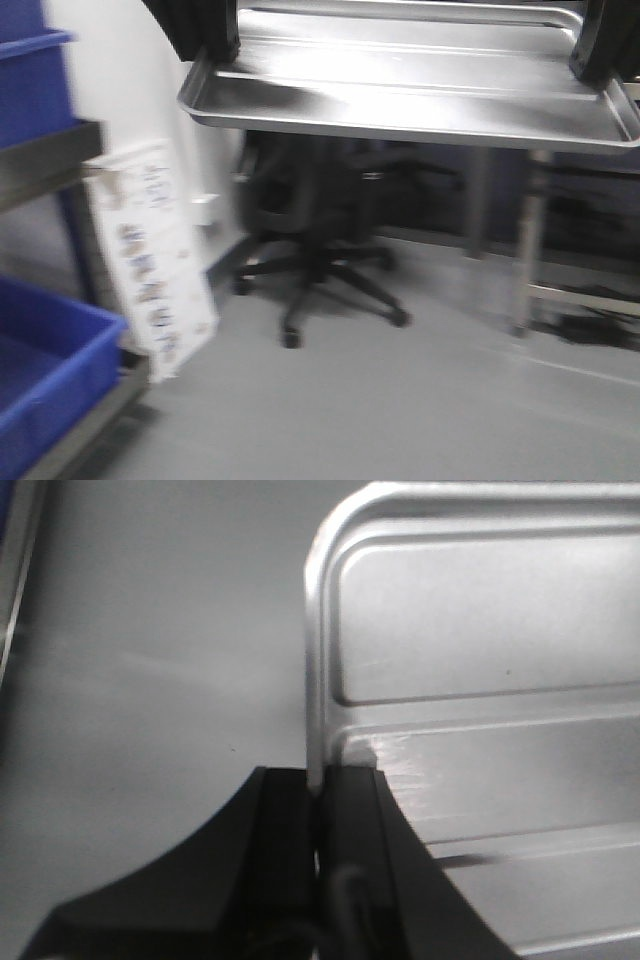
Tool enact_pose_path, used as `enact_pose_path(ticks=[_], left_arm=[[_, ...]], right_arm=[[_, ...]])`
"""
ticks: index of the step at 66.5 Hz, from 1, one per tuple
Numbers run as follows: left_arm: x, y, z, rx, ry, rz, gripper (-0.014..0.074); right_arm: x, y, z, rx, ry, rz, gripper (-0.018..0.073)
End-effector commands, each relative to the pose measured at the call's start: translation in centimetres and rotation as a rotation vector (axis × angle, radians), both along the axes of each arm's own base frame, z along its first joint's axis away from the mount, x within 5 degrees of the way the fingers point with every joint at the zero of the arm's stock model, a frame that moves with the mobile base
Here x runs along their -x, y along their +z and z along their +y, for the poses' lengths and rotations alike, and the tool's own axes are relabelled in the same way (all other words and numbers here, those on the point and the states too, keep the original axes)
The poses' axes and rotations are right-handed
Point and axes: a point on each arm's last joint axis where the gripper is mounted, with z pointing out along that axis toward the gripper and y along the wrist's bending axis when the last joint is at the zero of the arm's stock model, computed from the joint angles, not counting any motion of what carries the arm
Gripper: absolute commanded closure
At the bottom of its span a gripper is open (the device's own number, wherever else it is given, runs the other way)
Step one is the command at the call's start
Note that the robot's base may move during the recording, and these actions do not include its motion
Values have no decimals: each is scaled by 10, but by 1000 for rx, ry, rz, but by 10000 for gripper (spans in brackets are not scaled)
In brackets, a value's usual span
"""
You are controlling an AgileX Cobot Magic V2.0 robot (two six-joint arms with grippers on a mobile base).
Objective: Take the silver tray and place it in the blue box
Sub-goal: 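Hold the tray with both grippers while the base drives to the bins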
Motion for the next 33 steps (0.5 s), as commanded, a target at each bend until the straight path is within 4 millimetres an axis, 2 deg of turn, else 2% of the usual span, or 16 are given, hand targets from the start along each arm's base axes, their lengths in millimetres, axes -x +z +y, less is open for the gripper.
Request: enact_pose_path(ticks=[1,33], left_arm=[[9,22,12,3,-1,-35,701],[9,22,12,3,-1,-35,701]], right_arm=[[1,24,-3,-15,14,-125,501],[1,24,-3,-15,14,-125,501]])
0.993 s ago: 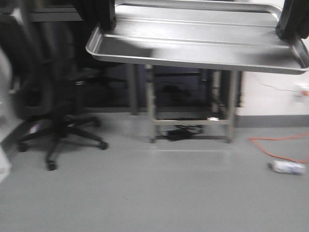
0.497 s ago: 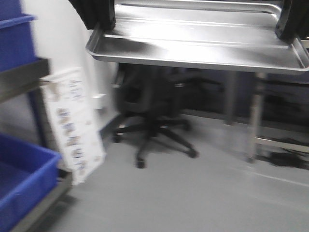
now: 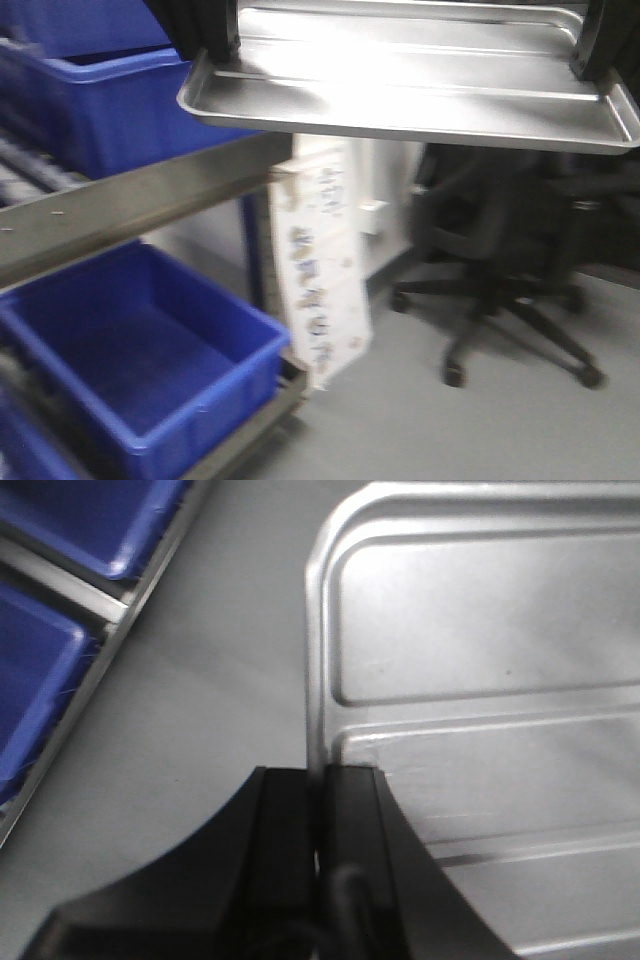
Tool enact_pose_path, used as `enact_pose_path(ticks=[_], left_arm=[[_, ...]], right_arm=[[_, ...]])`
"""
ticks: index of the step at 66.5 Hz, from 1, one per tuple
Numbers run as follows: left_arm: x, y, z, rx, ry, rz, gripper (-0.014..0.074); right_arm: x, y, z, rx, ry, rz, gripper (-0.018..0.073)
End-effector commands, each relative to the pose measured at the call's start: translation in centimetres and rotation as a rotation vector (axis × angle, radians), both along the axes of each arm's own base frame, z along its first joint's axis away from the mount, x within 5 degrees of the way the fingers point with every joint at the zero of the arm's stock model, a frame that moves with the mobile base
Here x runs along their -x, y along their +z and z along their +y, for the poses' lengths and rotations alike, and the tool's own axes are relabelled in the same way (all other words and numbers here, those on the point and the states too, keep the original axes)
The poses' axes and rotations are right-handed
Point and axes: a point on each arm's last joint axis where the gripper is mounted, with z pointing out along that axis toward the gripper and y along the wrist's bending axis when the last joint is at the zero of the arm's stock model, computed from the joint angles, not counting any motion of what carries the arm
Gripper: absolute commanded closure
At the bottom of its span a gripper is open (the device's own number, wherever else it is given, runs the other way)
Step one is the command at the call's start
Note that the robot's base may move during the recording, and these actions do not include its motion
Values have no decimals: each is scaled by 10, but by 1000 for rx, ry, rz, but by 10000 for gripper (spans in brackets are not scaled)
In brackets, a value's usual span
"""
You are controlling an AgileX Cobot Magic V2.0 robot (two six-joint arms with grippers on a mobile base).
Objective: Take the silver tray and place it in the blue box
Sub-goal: 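Hold the tray with both grippers while the base drives to the bins, then carry the tray with both grippers over the blue bin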
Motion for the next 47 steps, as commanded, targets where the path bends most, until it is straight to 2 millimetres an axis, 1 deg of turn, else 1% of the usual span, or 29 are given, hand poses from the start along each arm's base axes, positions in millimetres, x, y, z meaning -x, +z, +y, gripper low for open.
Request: enact_pose_path(ticks=[1,47], left_arm=[[9,22,12,5,-1,-37,701],[9,22,12,5,-1,-37,701]], right_arm=[[1,23,-3,-14,14,-124,501],[1,23,-3,-14,14,-124,501]])
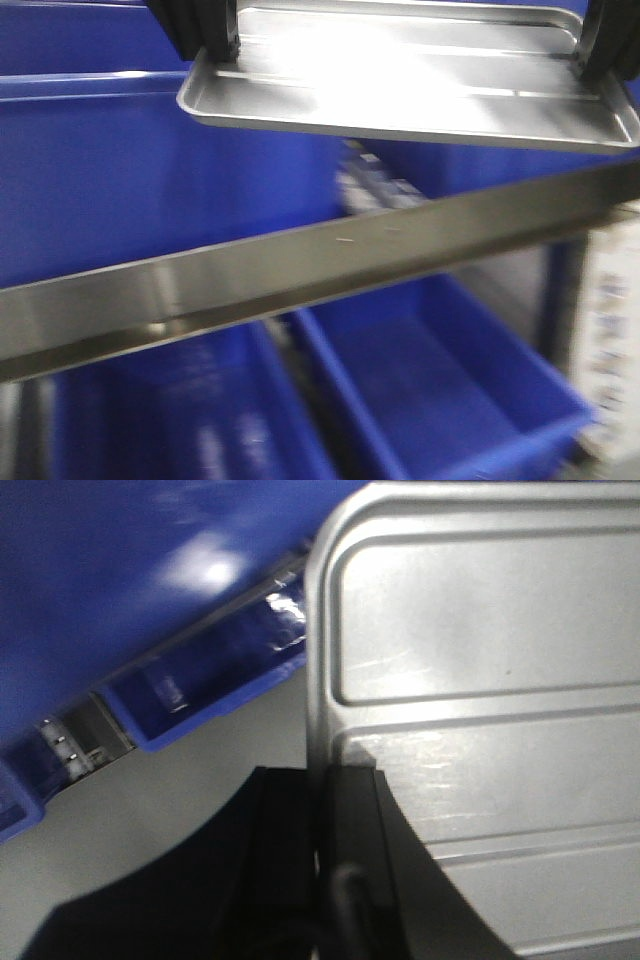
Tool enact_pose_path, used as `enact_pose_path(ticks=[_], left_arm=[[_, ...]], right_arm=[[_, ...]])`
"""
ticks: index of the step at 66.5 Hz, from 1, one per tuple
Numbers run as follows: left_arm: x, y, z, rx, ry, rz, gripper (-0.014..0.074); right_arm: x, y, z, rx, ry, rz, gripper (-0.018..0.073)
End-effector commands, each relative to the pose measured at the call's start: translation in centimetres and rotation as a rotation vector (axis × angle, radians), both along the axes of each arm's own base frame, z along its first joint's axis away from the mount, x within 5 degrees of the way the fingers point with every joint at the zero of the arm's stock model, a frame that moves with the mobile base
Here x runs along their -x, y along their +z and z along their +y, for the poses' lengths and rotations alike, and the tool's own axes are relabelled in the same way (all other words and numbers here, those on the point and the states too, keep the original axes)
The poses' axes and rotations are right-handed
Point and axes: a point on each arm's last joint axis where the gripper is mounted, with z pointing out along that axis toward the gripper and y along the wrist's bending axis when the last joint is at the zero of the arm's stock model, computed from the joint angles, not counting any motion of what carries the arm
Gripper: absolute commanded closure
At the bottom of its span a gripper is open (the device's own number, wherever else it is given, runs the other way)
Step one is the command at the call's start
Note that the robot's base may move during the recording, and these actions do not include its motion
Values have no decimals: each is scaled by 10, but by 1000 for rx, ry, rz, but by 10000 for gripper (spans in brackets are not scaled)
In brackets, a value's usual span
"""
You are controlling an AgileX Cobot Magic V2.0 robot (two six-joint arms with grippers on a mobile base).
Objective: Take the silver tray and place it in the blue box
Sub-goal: 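Carry the tray with both grippers over the blue bin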
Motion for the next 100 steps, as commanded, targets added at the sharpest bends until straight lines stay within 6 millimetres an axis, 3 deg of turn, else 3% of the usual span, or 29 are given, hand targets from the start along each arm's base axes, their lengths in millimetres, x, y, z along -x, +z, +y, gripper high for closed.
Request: enact_pose_path(ticks=[1,100], left_arm=[[9,22,12,5,-1,-37,701],[9,22,12,5,-1,-37,701]], right_arm=[[1,23,-3,-14,14,-124,501],[1,23,-3,-14,14,-124,501]])
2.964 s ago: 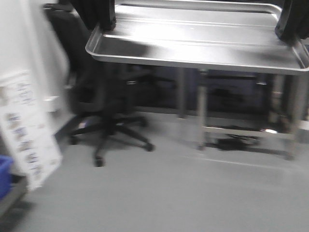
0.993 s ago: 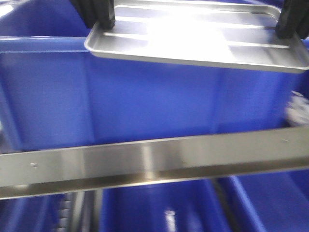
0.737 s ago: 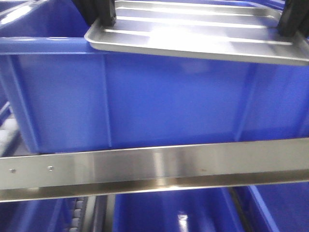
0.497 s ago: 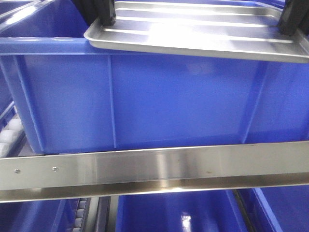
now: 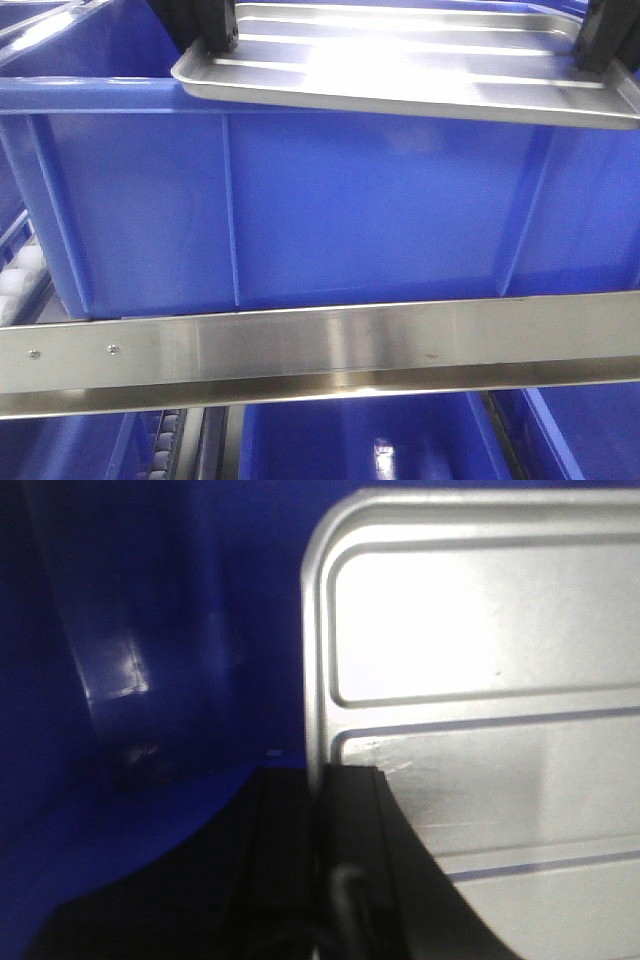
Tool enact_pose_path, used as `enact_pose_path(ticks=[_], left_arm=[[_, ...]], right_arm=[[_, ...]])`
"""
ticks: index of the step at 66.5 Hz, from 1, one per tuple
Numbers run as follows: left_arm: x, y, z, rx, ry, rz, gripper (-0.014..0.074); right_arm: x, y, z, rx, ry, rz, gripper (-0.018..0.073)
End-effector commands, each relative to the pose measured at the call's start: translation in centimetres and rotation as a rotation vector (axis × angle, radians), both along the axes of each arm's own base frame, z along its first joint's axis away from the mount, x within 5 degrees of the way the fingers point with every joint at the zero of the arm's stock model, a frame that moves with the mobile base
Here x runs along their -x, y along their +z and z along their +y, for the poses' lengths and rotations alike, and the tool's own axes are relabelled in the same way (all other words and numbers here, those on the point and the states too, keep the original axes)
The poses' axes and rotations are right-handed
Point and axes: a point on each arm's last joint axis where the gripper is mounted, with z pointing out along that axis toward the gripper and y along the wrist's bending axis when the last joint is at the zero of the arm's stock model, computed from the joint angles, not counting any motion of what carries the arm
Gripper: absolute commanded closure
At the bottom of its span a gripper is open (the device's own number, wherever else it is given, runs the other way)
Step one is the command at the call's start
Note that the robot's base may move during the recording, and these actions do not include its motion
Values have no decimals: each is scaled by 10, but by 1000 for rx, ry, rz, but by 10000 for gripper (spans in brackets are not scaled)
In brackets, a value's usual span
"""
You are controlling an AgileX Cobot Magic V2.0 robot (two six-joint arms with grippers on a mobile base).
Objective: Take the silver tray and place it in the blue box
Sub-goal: 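Carry the tray with both grippers over the blue bin, then lower the tray into the blue bin and open both grippers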
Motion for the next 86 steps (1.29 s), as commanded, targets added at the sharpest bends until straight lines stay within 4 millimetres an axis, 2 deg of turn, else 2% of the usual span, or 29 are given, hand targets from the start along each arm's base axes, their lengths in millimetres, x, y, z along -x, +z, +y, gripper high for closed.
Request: enact_pose_path(ticks=[1,50,57,75,86], left_arm=[[8,20,11,-4,-6,-39,701],[6,22,9,20,-13,-65,701],[6,30,8,36,-18,-87,701],[1,76,4,185,-28,-265,701],[-14,74,-7,197,-29,-298,701]], right_arm=[[0,21,-2,-9,14,-119,501],[-1,24,-2,-13,14,-134,501],[-2,36,-2,-23,15,-177,501],[-4,88,-3,-31,47,-337,501],[-15,105,0,-21,45,-390,501]])
